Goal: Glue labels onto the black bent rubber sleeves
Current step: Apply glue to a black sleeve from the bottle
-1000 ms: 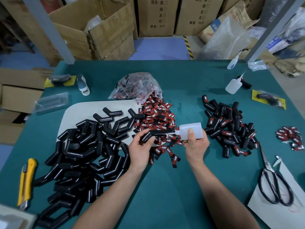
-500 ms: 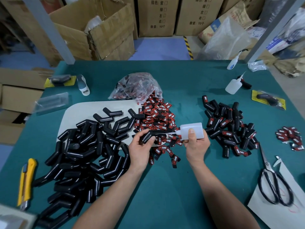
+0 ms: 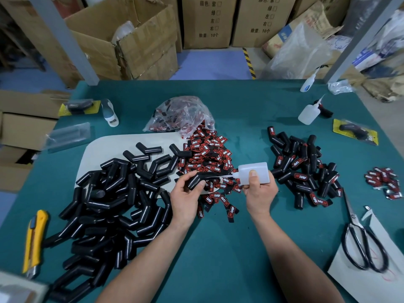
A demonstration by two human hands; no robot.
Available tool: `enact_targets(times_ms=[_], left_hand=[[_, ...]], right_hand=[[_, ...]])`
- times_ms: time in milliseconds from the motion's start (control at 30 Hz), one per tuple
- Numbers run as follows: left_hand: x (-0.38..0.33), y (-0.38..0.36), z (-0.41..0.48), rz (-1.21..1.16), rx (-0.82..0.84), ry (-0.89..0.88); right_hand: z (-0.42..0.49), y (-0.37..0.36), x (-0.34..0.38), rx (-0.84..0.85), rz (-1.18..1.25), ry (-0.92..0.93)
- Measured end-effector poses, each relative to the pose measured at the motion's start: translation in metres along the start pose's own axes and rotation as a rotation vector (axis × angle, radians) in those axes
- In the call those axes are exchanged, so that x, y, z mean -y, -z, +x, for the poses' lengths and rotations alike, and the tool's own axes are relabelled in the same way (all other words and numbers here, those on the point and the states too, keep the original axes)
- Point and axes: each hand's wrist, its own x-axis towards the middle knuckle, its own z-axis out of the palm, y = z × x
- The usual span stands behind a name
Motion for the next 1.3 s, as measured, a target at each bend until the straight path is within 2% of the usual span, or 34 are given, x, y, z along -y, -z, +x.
enact_targets(times_ms=[1300], left_hand=[[0.003, 0.0, 0.001, -0.027, 0.032, 0.007]], right_hand=[[0.002, 0.003, -0.006, -0.016, -0.038, -0.023]])
